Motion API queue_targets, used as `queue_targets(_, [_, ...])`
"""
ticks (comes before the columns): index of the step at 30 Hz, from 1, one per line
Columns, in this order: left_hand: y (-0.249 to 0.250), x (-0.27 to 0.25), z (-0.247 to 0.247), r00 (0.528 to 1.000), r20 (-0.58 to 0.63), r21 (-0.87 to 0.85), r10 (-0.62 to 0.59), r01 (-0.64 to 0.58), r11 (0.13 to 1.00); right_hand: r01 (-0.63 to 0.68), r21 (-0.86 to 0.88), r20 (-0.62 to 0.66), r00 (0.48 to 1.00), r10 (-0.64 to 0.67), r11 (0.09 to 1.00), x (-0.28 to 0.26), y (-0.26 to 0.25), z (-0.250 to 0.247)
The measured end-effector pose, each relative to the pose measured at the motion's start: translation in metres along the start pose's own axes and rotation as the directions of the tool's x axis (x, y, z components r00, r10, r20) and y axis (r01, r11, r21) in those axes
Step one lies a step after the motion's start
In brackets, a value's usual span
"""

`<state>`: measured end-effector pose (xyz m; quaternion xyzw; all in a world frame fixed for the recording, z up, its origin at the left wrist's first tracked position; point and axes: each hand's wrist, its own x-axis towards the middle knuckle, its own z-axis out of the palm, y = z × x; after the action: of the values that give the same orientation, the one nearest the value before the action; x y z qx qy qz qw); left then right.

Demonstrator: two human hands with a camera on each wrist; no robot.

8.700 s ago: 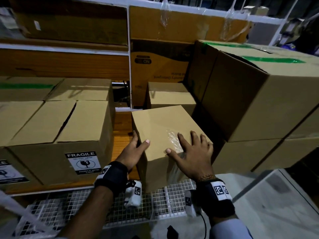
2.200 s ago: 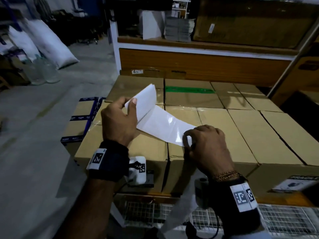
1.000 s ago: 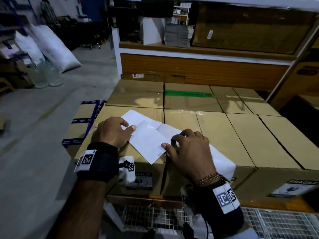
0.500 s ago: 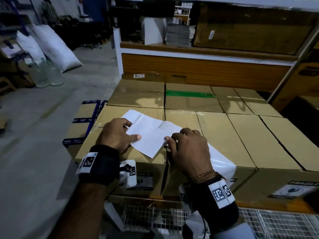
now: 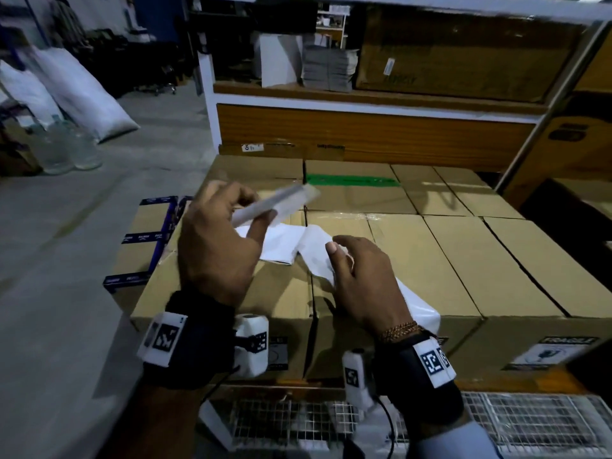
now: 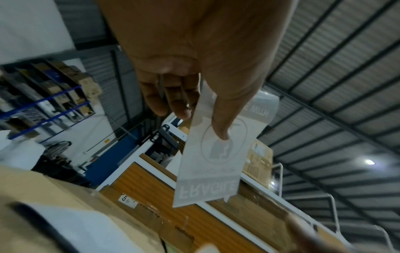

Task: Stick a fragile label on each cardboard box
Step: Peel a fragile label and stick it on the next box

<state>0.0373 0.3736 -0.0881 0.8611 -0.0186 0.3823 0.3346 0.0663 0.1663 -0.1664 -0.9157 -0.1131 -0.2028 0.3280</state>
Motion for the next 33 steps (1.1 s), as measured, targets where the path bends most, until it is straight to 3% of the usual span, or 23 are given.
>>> queue_targets(5, [0.015,-0.024,0.024,0.985,0.097,0.011,0.144,-0.146,0.989,-0.007,0.050,-0.126,0.992,0.013,0.999,-0.009,-0.001,-0.019])
queue_targets(9, [0.030,-0.039,0.040,0.962,0.112,0.007,0.248,-0.251,0.968,-0.109,0.198,-0.165,0.976,0.142,0.974,-0.021,-0.004,-0.041])
queue_targets(12, [0.039,-0.046,0.049,0.948,0.098,-0.004,0.304,-0.305,0.952,-0.196,0.372,-0.131,0.956,0.261,0.907,-0.031,-0.003,-0.058])
queue_targets(18, [0.072,-0.060,0.065,0.903,0.005,-0.007,0.429,-0.429,0.903,-0.253,0.492,-0.023,0.953,0.303,0.833,-0.048,0.018,-0.094])
queue_targets(26, [0.161,-0.079,0.111,0.844,-0.047,0.000,0.534,-0.534,0.845,-0.208,0.567,-0.131,0.932,0.337,0.797,-0.066,0.073,-0.177])
queue_targets(33, [0.255,-0.100,0.159,0.866,0.061,-0.028,0.497,-0.496,0.868,-0.164,0.530,-0.250,0.908,0.338,0.832,-0.091,0.135,-0.266])
